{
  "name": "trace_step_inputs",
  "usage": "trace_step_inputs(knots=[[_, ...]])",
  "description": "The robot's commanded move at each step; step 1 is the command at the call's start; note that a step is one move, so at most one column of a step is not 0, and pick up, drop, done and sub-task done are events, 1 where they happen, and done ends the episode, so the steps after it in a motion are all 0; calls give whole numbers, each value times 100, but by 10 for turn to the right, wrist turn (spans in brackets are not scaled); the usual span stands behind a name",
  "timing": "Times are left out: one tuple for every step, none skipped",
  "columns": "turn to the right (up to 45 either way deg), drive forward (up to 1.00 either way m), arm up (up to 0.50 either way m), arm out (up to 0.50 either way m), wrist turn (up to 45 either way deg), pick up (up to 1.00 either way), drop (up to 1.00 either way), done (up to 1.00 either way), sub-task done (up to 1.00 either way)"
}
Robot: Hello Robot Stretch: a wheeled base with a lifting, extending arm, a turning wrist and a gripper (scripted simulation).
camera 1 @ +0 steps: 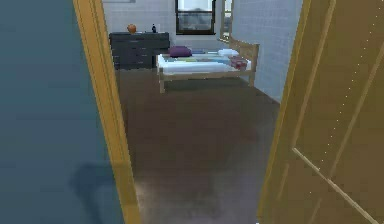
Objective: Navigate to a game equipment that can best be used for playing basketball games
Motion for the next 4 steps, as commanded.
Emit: trace_step_inputs(knots=[[0, 100, 0, 0, 0, 0, 0, 0, 0], [0, 15, 0, 0, 0, 0, 0, 0, 0], [-180, 0, 0, 0, 0, 0, 0, 0, 0], [0, 100, 0, 0, 0, 0, 0, 0, 0]])
